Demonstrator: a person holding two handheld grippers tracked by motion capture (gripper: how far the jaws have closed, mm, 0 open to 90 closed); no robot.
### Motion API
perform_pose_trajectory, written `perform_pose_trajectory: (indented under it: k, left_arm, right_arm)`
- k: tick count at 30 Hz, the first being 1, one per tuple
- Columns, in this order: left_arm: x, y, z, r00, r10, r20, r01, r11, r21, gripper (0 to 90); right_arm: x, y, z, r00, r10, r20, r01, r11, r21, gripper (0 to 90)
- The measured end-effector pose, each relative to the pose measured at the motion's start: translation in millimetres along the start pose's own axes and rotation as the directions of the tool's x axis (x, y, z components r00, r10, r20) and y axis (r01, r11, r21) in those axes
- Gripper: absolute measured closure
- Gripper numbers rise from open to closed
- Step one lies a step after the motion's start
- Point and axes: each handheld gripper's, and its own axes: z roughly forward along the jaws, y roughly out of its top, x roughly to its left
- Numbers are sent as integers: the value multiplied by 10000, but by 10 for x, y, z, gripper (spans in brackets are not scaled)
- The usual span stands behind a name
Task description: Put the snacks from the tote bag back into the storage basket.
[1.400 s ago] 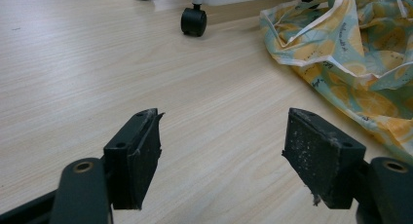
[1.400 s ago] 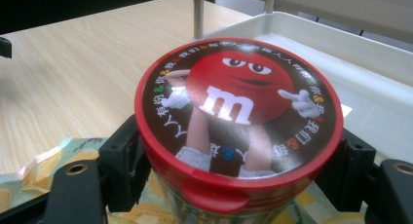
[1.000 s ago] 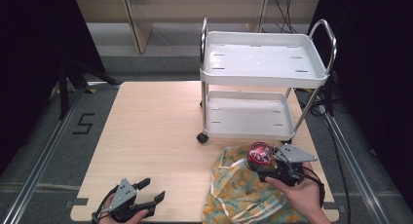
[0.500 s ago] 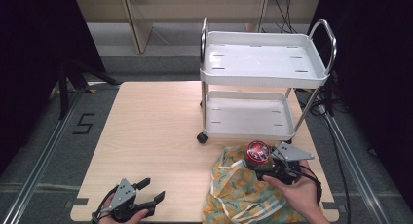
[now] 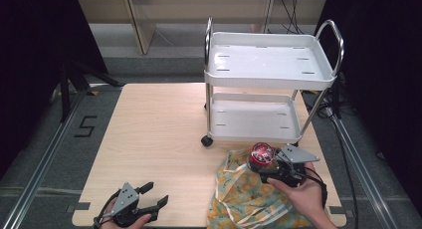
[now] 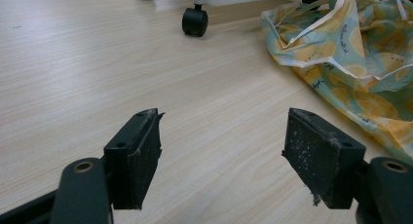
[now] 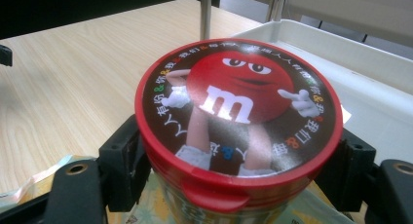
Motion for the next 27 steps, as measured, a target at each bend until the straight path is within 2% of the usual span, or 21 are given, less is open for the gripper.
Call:
perform_pose_trajectory:
  k: [3,7,8,10,12,14,17,18,21,22,23,24,25,27]
  left_arm:
    - [-1,-1,1,10000,-19,-5,19,10000,-16,286]
    - [0,0,0,10000,-15,-2,15,10000,-19,286]
    - [-1,-1,1,10000,-26,-2,26,10000,-22,286]
    - [4,-2,2,10000,-1,55,1,10000,-36,286]
    - [-1,-1,0,10000,-37,-3,37,10000,-21,286]
    - [2,-2,2,10000,-22,32,22,10000,-47,286]
    - [0,-1,1,10000,-20,6,20,10000,-25,286]
    - [-1,-1,0,10000,-21,-5,21,10000,-11,286]
    - [1,-2,1,10000,-23,16,23,10000,-31,286]
    - [2,-3,2,10000,-28,29,28,10000,-51,286]
    - [3,-2,0,10000,-13,34,14,10000,-28,286]
    - [5,-3,4,10000,-29,89,30,10000,-67,286]
    - [5,-3,2,10000,-21,67,21,10000,-48,286]
    - [5,-3,3,10000,-20,83,21,10000,-63,286]
  right_arm:
    - [-3,11,10,9999,-100,-43,100,9999,-31,264]
    - [10,24,8,10000,38,63,-38,10000,0,263]
    - [-8,28,17,9997,-227,93,228,9997,-130,263]
    - [-13,36,22,9996,-293,42,293,9995,-131,263]
    - [14,36,26,9998,10,179,-6,9998,-203,263]
    - [-2,47,25,9998,-169,80,170,9997,-155,264]
    - [3,64,17,10000,-20,38,20,10000,-24,264]
    - [-4,70,24,9999,-169,25,169,9998,-100,264]
    - [11,80,22,9999,107,84,-107,9999,-87,263]
    - [11,81,30,9998,109,154,-106,9997,-223,264]
    - [-11,91,34,9998,-184,85,186,9996,-233,264]
    - [-5,95,38,9999,-104,-43,104,9998,-162,264]
    - [-21,103,39,9995,-323,45,324,9992,-248,264]
    - [-9,109,32,9999,-113,91,114,9999,-115,264]
